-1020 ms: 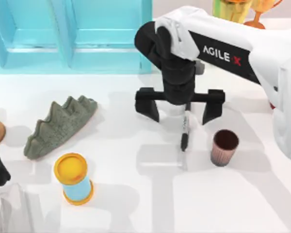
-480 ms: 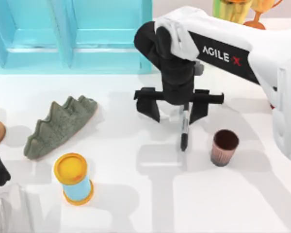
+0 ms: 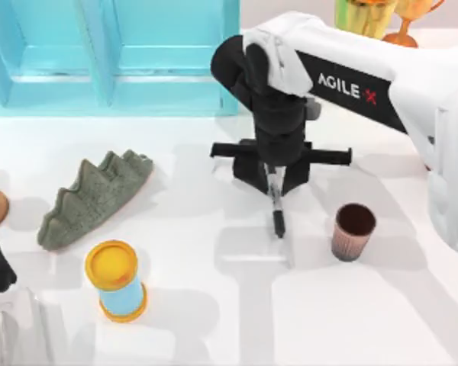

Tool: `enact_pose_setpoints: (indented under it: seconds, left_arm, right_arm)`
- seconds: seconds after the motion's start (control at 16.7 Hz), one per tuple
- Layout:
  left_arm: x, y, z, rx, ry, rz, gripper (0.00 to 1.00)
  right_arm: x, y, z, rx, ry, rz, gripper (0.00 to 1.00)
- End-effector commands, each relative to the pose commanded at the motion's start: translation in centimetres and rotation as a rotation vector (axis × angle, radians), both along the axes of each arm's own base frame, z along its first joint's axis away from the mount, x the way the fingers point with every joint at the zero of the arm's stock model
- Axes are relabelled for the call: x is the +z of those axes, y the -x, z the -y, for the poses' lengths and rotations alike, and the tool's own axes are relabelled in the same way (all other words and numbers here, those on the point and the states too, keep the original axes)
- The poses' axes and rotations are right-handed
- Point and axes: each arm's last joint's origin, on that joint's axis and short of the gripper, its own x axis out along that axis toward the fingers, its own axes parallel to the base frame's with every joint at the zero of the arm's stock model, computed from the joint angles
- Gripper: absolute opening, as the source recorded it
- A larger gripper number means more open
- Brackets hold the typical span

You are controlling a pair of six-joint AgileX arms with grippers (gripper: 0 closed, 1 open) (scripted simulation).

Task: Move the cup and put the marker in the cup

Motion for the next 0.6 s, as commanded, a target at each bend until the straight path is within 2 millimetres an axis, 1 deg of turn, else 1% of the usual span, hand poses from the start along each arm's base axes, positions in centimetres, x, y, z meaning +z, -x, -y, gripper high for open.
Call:
enact_pose_setpoints:
  seconds: [0.24,0.3,0.42,0.6]
  left_arm:
    - [0.0,0.0,0.0,0.0,0.0,0.0,1.0]
    - [0.0,0.0,0.0,0.0,0.0,0.0,1.0]
    - [0.0,0.0,0.0,0.0,0.0,0.0,1.0]
    - [0.0,0.0,0.0,0.0,0.0,0.0,1.0]
  right_arm:
    - [0.0,0.0,0.0,0.0,0.0,0.0,0.0]
    - [3.2,-0.2,-0.8,-0.018,-0.08,0.066,0.0]
    - [3.3,0.0,-0.8,-0.019,-0.079,0.062,0.0]
    - [4.8,1.1,-1.0,-0.019,-0.08,0.064,0.0]
